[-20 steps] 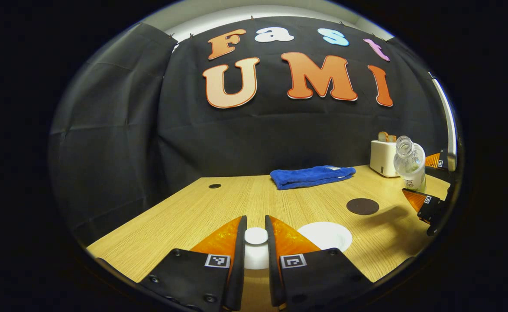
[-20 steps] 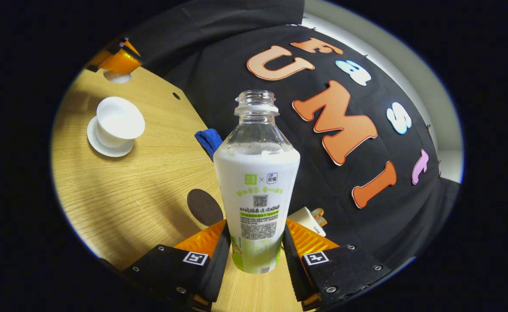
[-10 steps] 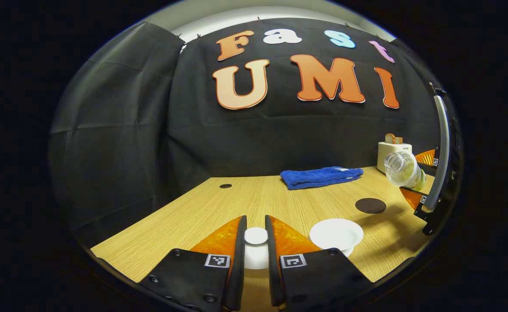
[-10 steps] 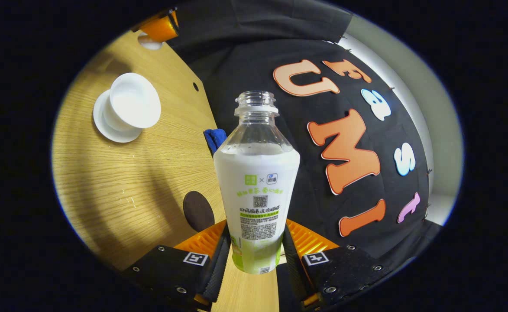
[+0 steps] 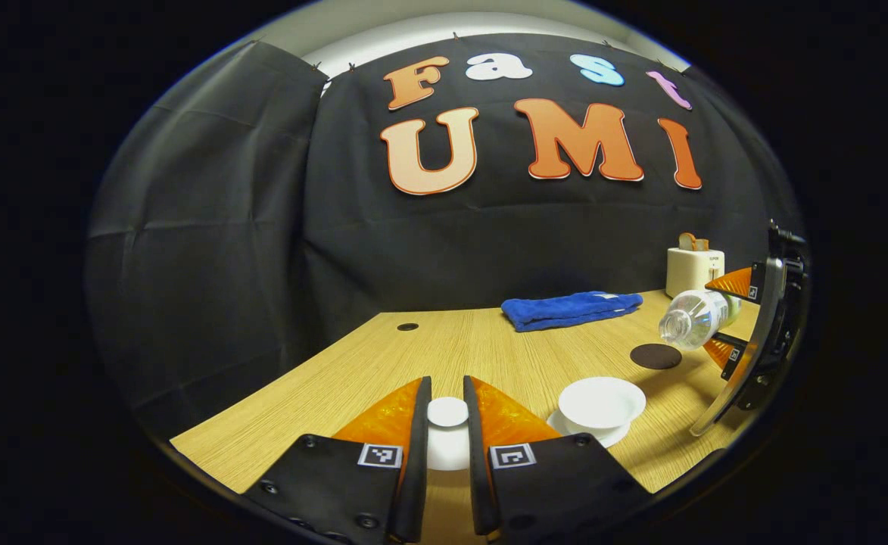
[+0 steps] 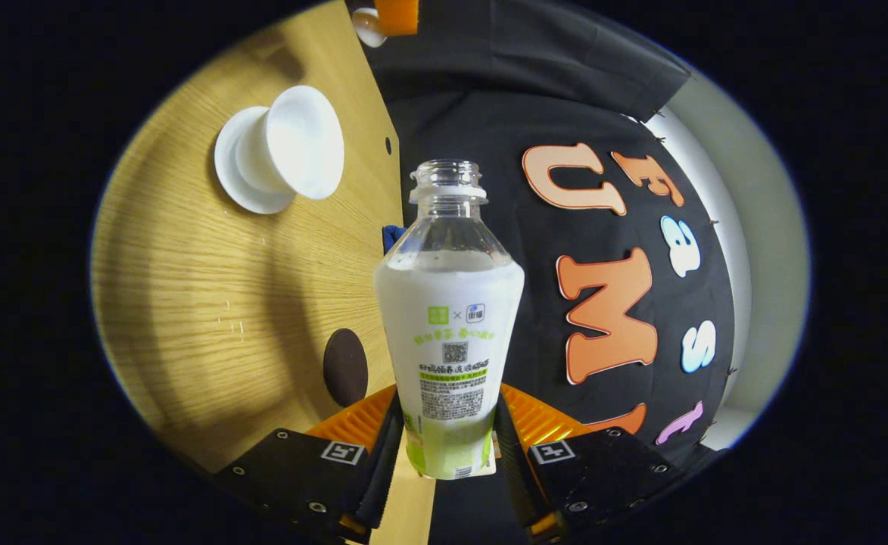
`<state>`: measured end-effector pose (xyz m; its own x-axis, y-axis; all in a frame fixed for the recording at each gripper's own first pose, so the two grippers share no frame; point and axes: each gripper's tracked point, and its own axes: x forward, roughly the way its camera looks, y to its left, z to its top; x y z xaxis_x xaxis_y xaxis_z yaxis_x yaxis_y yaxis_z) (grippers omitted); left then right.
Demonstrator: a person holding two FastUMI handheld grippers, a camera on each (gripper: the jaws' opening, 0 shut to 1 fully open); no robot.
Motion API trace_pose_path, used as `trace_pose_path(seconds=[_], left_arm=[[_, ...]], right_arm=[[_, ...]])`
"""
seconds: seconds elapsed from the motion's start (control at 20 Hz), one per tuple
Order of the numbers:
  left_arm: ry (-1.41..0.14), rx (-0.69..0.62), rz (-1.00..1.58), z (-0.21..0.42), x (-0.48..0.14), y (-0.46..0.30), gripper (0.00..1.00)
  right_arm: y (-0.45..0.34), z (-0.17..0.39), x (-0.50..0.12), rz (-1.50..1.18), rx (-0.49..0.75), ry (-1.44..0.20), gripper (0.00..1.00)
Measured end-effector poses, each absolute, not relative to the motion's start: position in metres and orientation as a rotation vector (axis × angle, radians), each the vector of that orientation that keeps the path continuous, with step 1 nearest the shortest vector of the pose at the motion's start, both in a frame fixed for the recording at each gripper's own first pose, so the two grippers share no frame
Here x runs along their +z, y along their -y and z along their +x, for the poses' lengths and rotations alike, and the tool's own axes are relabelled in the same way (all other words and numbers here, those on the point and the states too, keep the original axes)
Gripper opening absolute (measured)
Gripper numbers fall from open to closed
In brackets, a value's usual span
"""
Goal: Open the teacup lid with one hand, grasp the water bottle and pour water into the teacup with the other hand; after pouring, place the water bottle on the coaster and then close the teacup lid.
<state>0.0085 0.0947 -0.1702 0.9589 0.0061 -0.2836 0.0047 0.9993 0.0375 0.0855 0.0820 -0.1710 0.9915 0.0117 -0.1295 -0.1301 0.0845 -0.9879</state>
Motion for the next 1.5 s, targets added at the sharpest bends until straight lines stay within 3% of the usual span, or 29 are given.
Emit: trace_pose_path(seconds=[1.5], left_arm=[[-0.305,0.022,0.057,-0.001,-0.181,-0.112,0.28]], right_arm=[[-0.101,0.102,-0.134,-1.741,0.06,0.124,0.65]])
